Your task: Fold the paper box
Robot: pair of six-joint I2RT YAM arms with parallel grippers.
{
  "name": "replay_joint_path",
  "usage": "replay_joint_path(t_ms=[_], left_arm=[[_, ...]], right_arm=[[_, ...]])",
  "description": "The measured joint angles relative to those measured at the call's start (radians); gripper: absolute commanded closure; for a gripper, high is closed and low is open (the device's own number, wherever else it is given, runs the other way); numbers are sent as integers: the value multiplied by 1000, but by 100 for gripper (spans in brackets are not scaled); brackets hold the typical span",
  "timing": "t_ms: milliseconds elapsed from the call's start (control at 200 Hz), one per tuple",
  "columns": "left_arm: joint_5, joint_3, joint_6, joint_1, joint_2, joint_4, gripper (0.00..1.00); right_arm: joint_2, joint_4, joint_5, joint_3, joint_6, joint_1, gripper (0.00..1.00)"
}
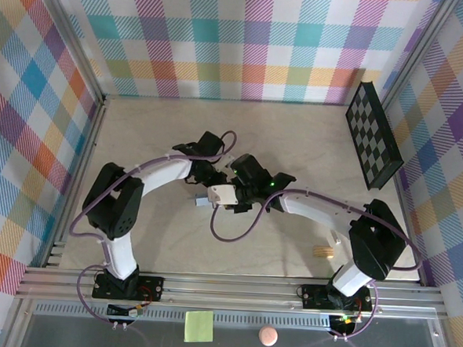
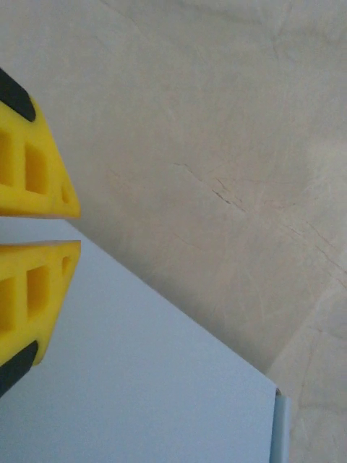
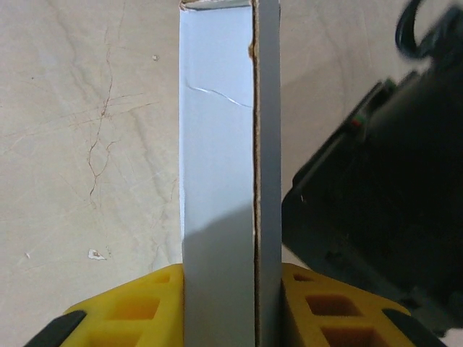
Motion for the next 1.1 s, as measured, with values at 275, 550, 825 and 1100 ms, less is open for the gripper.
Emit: replay_joint_path(t_ms=[275,550,825,1100], left_arm=[[52,-183,-174,157,-319,185,75],[122,-332,-343,275,-549,285,67],[197,-384,-395,283,-685,270,66],[273,-440,-420,284,-695,238,66]], right_arm=[[17,-187,-68,168,71,-56,72],[158,-388,-131,378,113,-124,71],[330,-535,-173,582,134,-166,68],[391,-591,-210,630,155,-193,53]])
